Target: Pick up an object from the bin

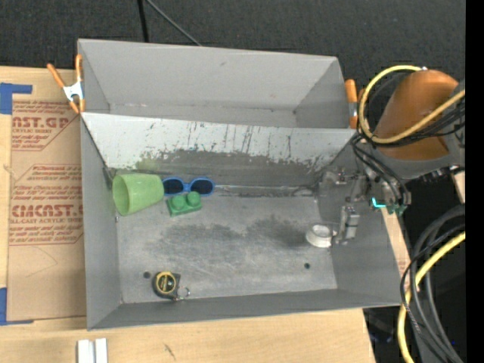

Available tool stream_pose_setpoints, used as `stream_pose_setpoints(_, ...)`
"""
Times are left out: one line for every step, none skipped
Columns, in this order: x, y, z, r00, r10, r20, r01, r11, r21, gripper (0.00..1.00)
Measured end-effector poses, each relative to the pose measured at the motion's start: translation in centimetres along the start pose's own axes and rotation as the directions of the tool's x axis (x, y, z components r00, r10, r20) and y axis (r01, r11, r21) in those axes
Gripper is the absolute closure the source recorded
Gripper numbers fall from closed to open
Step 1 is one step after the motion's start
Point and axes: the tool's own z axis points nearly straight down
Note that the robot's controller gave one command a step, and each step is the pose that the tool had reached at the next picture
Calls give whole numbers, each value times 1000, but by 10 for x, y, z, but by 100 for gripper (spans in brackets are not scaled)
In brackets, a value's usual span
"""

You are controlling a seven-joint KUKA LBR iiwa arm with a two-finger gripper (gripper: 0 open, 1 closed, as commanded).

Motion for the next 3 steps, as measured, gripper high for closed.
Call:
stream_pose_setpoints(43,18,77,998,-56,-11,56,998,-4,0)
stream_pose_setpoints(74,32,83,930,-368,9,368,930,2,0)
stream_pose_setpoints(77,30,83,833,-554,12,554,833,6,0)
